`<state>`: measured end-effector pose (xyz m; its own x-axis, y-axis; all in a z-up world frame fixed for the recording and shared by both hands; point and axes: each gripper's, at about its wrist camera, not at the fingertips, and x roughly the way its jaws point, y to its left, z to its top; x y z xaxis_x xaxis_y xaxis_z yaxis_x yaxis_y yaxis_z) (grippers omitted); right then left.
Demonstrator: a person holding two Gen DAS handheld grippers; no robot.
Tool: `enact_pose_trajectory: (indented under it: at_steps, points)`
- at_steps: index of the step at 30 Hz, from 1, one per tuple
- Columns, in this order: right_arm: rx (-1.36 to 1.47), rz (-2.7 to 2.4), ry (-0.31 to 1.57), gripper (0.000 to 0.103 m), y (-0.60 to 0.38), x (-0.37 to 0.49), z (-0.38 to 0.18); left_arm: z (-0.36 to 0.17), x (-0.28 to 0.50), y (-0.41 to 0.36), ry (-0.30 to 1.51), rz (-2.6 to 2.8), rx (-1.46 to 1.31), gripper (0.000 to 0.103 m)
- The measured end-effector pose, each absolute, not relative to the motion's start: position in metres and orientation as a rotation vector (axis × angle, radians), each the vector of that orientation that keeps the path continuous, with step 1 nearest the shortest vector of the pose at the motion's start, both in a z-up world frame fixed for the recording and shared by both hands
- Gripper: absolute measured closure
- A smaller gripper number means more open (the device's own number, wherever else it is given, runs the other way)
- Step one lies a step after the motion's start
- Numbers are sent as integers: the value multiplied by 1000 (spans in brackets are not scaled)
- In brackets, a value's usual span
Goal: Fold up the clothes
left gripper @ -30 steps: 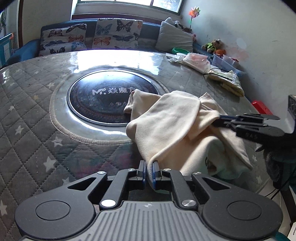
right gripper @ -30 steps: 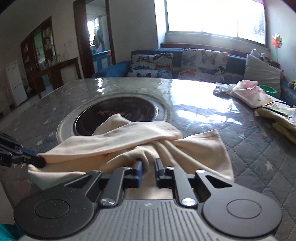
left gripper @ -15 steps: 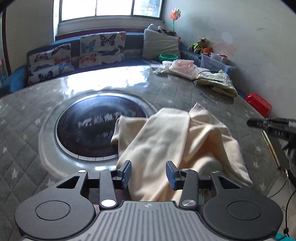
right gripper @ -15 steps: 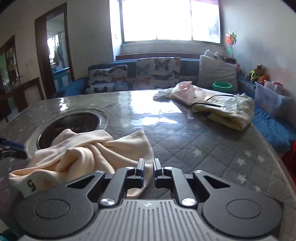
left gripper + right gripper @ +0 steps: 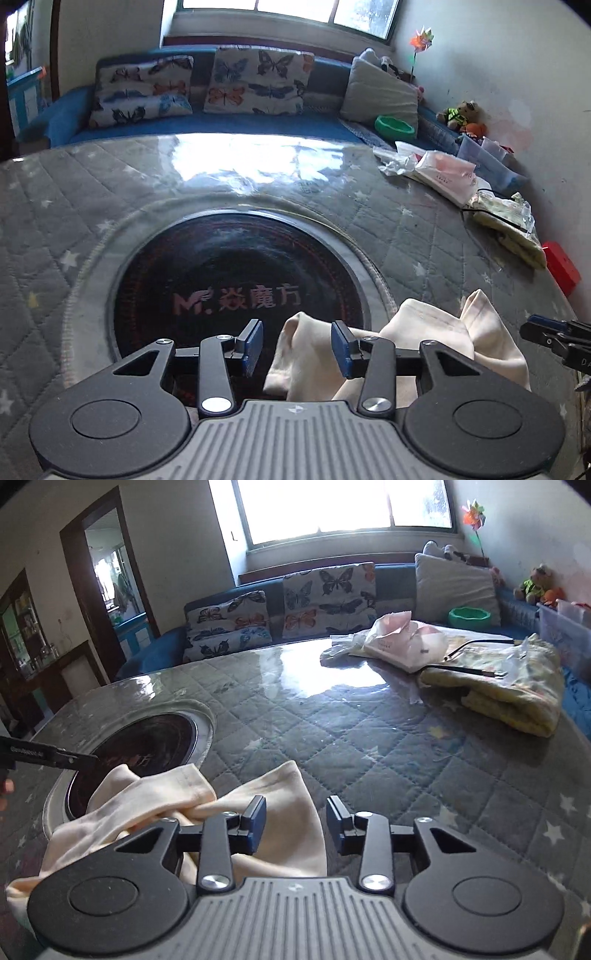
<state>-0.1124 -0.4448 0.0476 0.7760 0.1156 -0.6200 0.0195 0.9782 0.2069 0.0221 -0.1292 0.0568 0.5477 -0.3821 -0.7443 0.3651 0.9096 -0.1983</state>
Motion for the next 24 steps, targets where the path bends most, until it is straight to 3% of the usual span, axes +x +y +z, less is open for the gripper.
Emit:
enact_pose_trajectory:
  at_steps: [8,12,16,19,20,24]
  points:
    - [267,85,736,60,-461,-78,30,32,45,-152,973,-449,0,61]
    - [274,114,741,60,-460,-70,24,28,46,-155,971,-460,25,82]
    - [265,144,747,61,-454,-60,20,28,45,-154,962,-486,16,89]
    - [262,160,749,74,-450,-52,19,32,44,-153,940,-501,-11,91]
    - [264,160,753,88,-448,-51,19,35,44,-150,926,-509,-28,91]
    - [253,155,728,96,-444,-56,27,53,38,-139,858,-552,-104,92]
